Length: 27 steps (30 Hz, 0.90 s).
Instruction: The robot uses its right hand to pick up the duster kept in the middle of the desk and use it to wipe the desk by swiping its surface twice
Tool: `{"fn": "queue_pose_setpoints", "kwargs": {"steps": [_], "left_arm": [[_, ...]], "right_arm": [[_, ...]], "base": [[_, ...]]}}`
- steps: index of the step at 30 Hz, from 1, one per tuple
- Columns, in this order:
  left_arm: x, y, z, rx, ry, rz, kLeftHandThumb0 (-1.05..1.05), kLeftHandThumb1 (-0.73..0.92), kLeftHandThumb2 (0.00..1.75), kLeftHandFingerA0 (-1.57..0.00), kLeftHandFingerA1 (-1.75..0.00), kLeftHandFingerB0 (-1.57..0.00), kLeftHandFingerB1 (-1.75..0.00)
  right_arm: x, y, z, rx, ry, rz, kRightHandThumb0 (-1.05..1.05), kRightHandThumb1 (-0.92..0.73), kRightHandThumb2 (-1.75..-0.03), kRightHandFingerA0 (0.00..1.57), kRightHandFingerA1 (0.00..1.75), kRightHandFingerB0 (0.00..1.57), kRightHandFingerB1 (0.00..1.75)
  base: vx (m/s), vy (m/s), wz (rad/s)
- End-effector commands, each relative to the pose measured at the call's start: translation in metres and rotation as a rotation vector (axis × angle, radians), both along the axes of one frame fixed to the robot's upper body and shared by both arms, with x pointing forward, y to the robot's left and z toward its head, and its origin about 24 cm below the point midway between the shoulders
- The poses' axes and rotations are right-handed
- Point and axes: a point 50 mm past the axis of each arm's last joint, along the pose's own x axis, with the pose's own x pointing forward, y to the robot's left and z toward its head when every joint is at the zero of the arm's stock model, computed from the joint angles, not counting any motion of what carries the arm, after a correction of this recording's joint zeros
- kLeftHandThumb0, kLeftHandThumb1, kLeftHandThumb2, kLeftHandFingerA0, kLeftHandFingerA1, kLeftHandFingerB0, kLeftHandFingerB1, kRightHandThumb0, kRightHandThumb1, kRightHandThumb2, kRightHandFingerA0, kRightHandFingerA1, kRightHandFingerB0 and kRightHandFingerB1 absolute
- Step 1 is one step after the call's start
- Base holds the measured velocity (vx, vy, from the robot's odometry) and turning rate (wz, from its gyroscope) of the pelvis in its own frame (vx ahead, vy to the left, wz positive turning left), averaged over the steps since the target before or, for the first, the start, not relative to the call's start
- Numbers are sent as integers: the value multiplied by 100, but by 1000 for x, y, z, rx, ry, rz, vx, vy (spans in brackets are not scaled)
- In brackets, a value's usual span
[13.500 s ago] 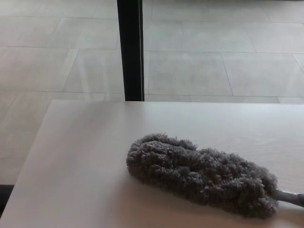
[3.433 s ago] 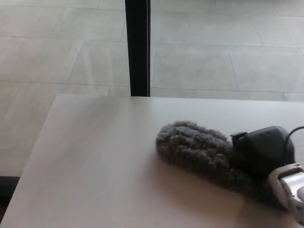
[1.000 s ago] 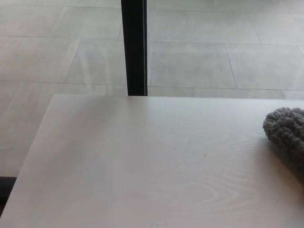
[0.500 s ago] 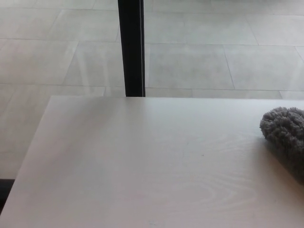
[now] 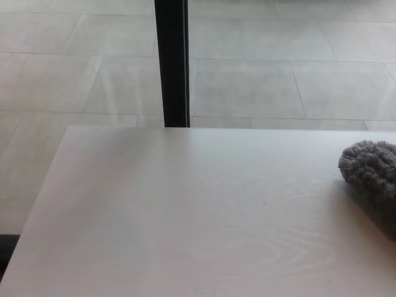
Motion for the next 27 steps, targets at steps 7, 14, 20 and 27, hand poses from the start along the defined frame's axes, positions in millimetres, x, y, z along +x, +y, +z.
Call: {"fn": "queue_pose_setpoints", "kwargs": {"steps": [7,14,20,27], "left_arm": [[-33,22,2,87,179,154,-74,71,61,-41,-53,-25,-38],[-30,21,2,103,176,145,-74,72,62,-36,-53,-17,-38],[-35,24,2,87,196,177,-76,71,61,-38,-57,-19,-40],[-35,22,2,95,204,139,-77,74,63,-37,-55,-20,-37]], "right_arm": [[-66,45,-84,563,-522,-411,-79,-70,-61,43,92,25,67],[-56,47,-83,536,-465,-331,-76,-72,-61,52,94,39,64],[-58,48,-84,534,-456,-328,-75,-69,-61,52,97,33,64],[-59,47,-83,546,-440,-302,-79,-70,-61,47,90,27,62]], "base": [[0,0,0],[0,0,0],[0,0,0],[0,0,0]]}}
